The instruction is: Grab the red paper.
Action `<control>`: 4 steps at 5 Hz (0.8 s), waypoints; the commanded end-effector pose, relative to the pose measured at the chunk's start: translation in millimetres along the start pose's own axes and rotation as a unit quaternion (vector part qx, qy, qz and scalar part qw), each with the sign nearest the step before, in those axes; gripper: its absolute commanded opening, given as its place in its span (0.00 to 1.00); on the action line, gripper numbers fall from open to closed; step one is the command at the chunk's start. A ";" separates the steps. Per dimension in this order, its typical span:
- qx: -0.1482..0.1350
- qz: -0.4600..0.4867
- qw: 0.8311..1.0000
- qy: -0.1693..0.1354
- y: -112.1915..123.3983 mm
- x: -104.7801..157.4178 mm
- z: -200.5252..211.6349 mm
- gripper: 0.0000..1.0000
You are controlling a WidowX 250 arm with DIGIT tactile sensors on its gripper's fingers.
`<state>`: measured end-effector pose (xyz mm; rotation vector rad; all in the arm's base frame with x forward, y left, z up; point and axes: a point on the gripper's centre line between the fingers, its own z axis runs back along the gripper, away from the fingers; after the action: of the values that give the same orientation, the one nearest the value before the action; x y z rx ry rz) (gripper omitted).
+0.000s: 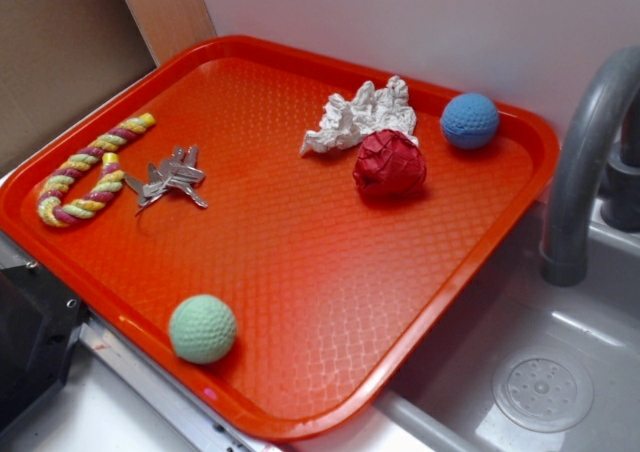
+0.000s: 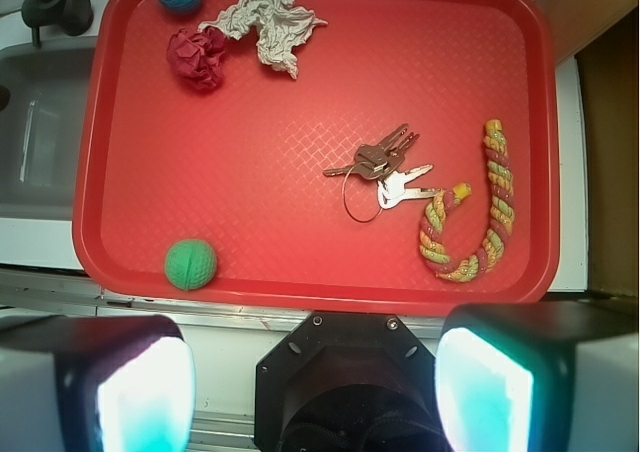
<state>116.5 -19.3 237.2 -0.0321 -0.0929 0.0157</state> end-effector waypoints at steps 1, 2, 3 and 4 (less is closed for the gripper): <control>0.000 0.000 1.000 0.000 0.0 0.0 0.0 1.00; -0.033 0.009 0.999 -0.012 -23.9 20.7 -38.1 1.00; -0.014 0.029 0.999 -0.021 -39.9 45.9 -69.8 1.00; -0.077 0.020 0.996 -0.027 -61.3 79.2 -108.3 1.00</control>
<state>203.5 -85.5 126.5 -0.1699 -0.1088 0.0270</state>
